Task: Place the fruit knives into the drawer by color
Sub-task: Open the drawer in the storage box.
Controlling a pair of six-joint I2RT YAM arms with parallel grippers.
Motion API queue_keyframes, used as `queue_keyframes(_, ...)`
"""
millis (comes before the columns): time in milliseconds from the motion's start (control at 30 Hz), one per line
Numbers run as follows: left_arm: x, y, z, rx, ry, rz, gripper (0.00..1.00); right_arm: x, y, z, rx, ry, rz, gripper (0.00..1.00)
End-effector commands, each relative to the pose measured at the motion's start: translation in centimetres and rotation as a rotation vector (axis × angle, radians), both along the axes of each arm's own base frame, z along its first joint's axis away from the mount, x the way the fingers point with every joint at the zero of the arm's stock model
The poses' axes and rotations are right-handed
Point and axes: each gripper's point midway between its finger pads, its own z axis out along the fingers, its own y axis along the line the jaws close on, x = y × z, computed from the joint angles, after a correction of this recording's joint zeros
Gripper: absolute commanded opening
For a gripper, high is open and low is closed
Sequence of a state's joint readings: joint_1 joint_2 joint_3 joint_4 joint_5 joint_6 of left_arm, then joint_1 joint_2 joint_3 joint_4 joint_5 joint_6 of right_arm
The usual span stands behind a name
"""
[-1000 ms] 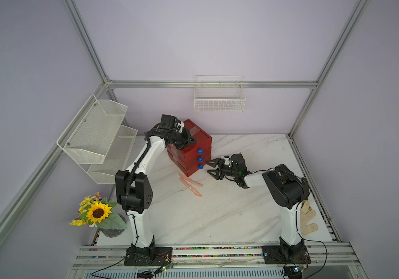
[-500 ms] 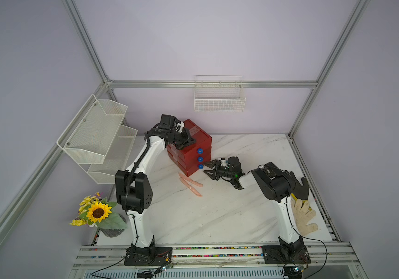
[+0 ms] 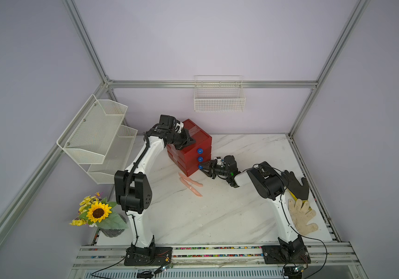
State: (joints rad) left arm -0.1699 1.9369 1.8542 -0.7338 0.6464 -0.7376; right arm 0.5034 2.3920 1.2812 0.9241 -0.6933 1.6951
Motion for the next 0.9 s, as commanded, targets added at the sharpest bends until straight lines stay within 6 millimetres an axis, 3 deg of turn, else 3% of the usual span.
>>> queue_keyframes(0,-1.1,1.2,-4.3,0.071,0.129,0.02,0.0,0.0,1.0,0.8,0.022,-0.027,0.02,0.24)
queue_keyframes(267,-0.9,1.5,-4.2,0.066,0.127,0.025,0.0,-1.7,0.2,1.0,0.017,-0.025,0.029,0.14)
queue_keyframes(733,-1.0,2.0,-4.0,0.059,0.123,0.026,0.0,-9.5,-3.8,1.3,-0.016,0.034,0.039,0.13)
queue_keyframes(867,-1.1,1.9,-3.9,0.058,0.124,0.022,0.0,-10.8,-4.6,1.5,-0.026,0.044,0.036,0.13)
